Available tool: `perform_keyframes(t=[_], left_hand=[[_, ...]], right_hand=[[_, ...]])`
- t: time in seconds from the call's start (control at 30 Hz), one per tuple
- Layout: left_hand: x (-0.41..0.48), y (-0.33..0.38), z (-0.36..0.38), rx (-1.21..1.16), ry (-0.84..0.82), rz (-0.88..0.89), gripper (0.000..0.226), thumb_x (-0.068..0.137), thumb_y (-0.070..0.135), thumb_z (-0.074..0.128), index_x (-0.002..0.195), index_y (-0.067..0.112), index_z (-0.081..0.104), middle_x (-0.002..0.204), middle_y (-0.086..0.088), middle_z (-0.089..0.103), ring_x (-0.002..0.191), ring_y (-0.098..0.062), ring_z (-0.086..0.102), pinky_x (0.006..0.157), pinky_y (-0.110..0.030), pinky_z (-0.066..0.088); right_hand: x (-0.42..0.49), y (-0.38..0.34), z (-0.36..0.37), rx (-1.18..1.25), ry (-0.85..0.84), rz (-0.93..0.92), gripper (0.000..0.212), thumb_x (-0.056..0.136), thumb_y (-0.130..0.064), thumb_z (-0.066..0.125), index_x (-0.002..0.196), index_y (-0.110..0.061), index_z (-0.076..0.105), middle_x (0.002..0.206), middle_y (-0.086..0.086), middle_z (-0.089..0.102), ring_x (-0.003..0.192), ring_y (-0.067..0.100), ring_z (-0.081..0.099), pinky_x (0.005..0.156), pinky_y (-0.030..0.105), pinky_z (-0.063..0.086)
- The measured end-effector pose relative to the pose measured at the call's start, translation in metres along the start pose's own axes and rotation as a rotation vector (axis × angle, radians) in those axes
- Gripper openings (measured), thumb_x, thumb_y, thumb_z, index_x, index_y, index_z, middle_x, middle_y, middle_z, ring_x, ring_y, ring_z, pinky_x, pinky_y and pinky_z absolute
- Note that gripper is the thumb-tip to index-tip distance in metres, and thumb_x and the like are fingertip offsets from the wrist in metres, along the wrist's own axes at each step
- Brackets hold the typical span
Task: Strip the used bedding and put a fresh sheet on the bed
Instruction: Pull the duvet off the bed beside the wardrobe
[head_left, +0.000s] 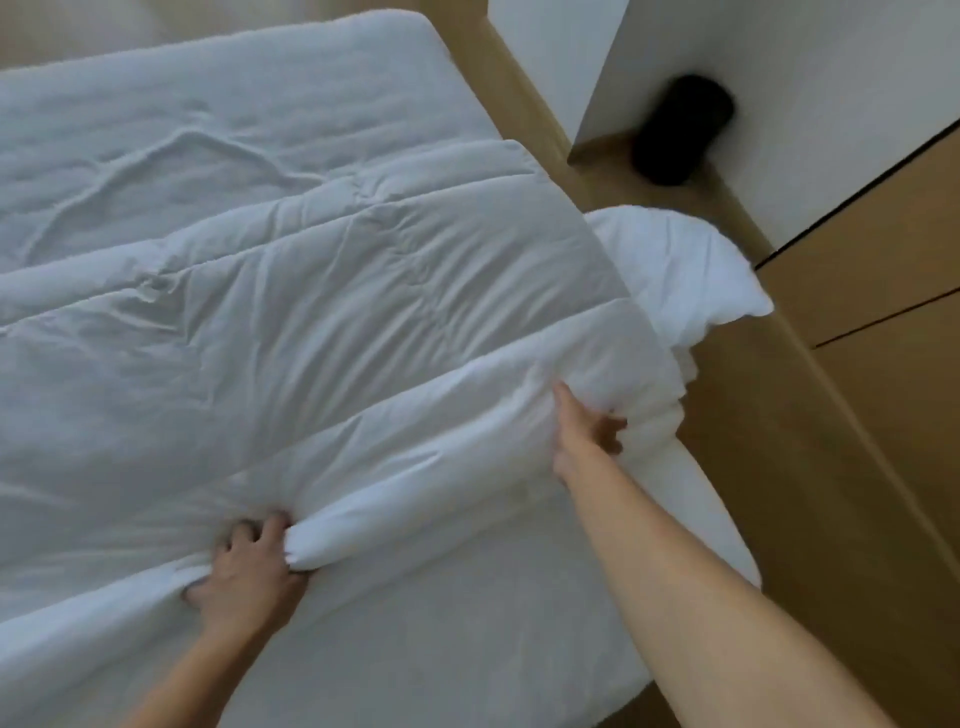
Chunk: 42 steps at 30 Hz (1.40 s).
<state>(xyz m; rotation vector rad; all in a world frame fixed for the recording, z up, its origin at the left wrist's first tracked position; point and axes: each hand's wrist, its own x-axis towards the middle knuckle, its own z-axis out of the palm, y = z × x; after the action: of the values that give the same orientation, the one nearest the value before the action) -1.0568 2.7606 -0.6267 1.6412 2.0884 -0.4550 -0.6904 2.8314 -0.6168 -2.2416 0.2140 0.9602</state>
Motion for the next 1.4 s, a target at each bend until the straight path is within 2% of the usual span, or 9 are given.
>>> perform_keyframes(t=[0.13,0.33,0.57,0.77,0.87,1.0,1.17,1.27,1.4], left_hand=[[-0.037,-0.033,-0.006,-0.243,0.233,-0.208,0.05,0.069,0.005,0.073,0.117,0.02,0.068,0.111,-0.013,0.05,0.107,-0.04,0.046,0.081,-0.053,0.049],[0.01,-0.074,-0.094,-0.264,0.611,0.003,0.056,0.054,-0.018,0.07,0.103,0.008,0.074,0.097,-0.016,0.054,0.085,-0.039,0.045,0.072,-0.05,0.049],[0.196,-0.082,-0.353,-0.286,1.293,0.015,0.052,0.091,0.023,0.057,0.141,0.012,0.046,0.147,-0.028,0.036,0.133,-0.047,0.038,0.113,-0.054,0.032],[0.209,-0.107,-0.193,0.143,0.385,-0.008,0.104,0.077,0.075,0.063,0.155,0.054,-0.002,0.165,-0.004,-0.02,0.152,-0.038,-0.009,0.113,-0.074,0.013],[0.265,-0.131,-0.176,0.096,0.292,0.022,0.107,0.081,0.066,0.066,0.146,0.063,-0.019,0.165,0.002,-0.025,0.152,-0.036,-0.013,0.111,-0.077,0.013],[0.352,-0.132,-0.206,0.087,0.236,0.143,0.079,0.092,0.052,0.062,0.153,0.058,0.011,0.168,-0.001,0.001,0.153,-0.036,-0.001,0.108,-0.079,0.016],[0.426,-0.099,-0.252,0.11,0.668,0.072,0.08,0.087,0.048,0.07,0.155,0.042,0.029,0.167,-0.011,0.01,0.154,-0.04,0.0,0.114,-0.074,0.002],[0.411,-0.073,-0.189,-0.119,1.006,0.065,0.083,0.085,0.038,0.074,0.156,0.025,0.033,0.164,-0.02,0.019,0.153,-0.041,0.015,0.12,-0.066,0.009],[0.425,-0.078,-0.14,-0.241,1.022,0.092,0.076,0.089,0.042,0.065,0.154,0.014,0.036,0.163,-0.023,0.022,0.154,-0.039,0.013,0.125,-0.055,0.005]], right_hand=[[-0.044,0.03,0.026,0.458,-0.104,0.216,0.083,0.062,-0.032,0.094,0.127,-0.006,0.049,0.114,0.012,0.062,0.096,0.032,0.067,0.078,0.048,0.06],[-0.095,-0.081,0.073,0.449,-0.073,-0.4,0.039,0.076,-0.003,0.065,0.115,-0.005,0.067,0.114,0.008,0.071,0.089,0.01,0.068,0.07,0.019,0.053],[-0.198,-0.311,0.241,-0.277,-0.59,-1.187,0.079,0.091,-0.047,0.067,0.157,-0.025,0.029,0.16,0.006,0.032,0.147,0.02,0.032,0.118,0.032,0.029],[-0.198,-0.147,0.331,-1.183,-0.378,-1.314,0.112,0.057,-0.096,0.052,0.153,-0.048,0.019,0.166,0.006,0.01,0.15,0.036,0.012,0.112,0.073,0.012],[-0.156,-0.124,0.374,-1.367,-0.481,-1.247,0.126,0.042,-0.108,0.032,0.151,-0.056,-0.003,0.168,-0.006,-0.006,0.152,0.037,-0.008,0.105,0.08,-0.003],[-0.125,-0.132,0.434,-1.378,-0.366,-1.325,0.127,0.037,-0.113,0.009,0.15,-0.056,-0.009,0.168,-0.009,-0.004,0.152,0.038,-0.007,0.102,0.079,-0.009],[-0.11,-0.14,0.494,-1.42,-0.151,-1.356,0.105,0.059,-0.098,-0.012,0.153,-0.052,-0.004,0.167,-0.006,0.004,0.15,0.041,0.004,0.102,0.081,-0.006],[-0.102,-0.146,0.511,-1.293,0.064,-1.573,0.08,0.083,-0.084,0.012,0.148,-0.042,0.034,0.144,0.013,0.042,0.13,0.041,0.037,0.107,0.074,0.013],[-0.101,-0.163,0.531,-0.993,0.038,-1.841,0.059,0.095,-0.065,0.036,0.108,-0.017,0.067,0.094,0.017,0.069,0.087,0.039,0.065,0.083,0.045,0.044]])
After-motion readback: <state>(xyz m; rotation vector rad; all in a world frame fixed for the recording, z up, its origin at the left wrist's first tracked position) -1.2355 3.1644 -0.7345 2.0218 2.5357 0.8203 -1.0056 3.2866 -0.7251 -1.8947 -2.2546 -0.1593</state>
